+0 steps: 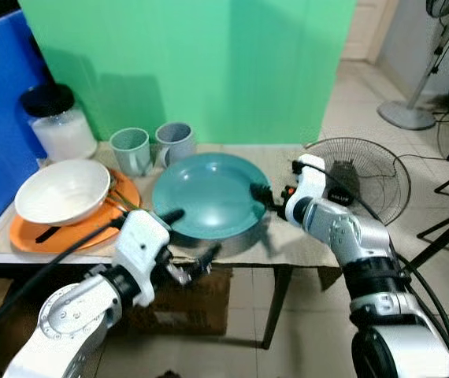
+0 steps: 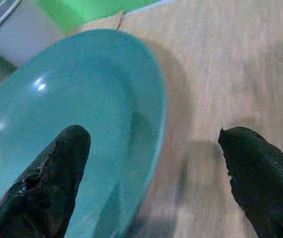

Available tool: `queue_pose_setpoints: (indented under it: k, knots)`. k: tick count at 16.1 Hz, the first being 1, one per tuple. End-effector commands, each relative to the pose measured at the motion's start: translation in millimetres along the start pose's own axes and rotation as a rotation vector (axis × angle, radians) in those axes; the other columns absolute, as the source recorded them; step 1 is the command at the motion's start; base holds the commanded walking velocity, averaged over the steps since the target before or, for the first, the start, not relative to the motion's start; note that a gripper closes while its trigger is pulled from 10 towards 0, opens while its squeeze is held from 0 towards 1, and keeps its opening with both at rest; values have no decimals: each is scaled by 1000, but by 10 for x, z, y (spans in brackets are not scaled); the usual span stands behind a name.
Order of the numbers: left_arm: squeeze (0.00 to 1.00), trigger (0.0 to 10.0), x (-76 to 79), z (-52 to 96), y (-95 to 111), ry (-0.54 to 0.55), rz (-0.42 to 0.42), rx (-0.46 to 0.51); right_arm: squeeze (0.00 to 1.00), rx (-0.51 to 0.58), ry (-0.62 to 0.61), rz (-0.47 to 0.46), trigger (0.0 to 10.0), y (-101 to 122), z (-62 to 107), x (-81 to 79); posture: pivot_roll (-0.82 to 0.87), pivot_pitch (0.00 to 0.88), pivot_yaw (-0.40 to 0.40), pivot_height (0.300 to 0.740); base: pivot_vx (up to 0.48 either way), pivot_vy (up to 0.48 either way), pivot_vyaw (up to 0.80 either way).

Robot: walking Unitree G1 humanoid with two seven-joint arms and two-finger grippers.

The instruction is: Setting the table

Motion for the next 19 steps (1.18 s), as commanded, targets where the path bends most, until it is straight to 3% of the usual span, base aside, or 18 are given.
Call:
queue_pose_setpoints:
  k: [1, 6, 7, 8, 9, 11, 19]
  knots:
    - [0, 10000, 24, 11, 1, -31, 0, -6, 0, 6, 14, -24, 10000, 64, -24, -23, 21, 0, 24, 740, 0, 0, 0]
    - [0, 10000, 22, 20, 6, -45, 6, -3, 0, -88, 160, -243, 10000, 10, -76, -146, 24, 0, 21, 740, 0, 0, 0]
    - [0, 10000, 20, 24, 4, -46, 5, -5, 0, -107, 170, -259, 4549, -12, -85, -156, 23, 0, 21, 740, 0, 0, 0]
    - [0, 10000, 17, 26, 3, -47, 5, -5, 0, -118, 176, -274, 2902, -28, -93, -164, 23, 0, 21, 740, 0, 0, 0]
    - [0, 10000, 13, 28, 2, -46, 5, -6, 0, -125, 183, -290, 0, -32, -99, -171, 23, 0, 21, 740, 0, 0, 0]
    - [0, 10000, 1, 34, -6, -40, 5, -8, 0, -159, 227, -345, 0, -69, -108, -211, 25, 0, 17, 740, 0, 0, 0]
    - [0, 10000, -17, 32, -14, -27, 2, -9, 0, -212, 264, -383, 0, -141, -136, -283, 28, 0, 10, 740, 0, 0, 0]
Point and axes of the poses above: a point about 5 cm out from each wrist's last joint towards the gripper, its own z axis pointing back from the gripper into the wrist, its own y axis along the axis of the wrist's last joint, x = y × z, the point moved 1 cm from there along -z, pointing out of the wrist towards the gripper, and after that the axes turned 1 degree about z, right-handed, at the moved point
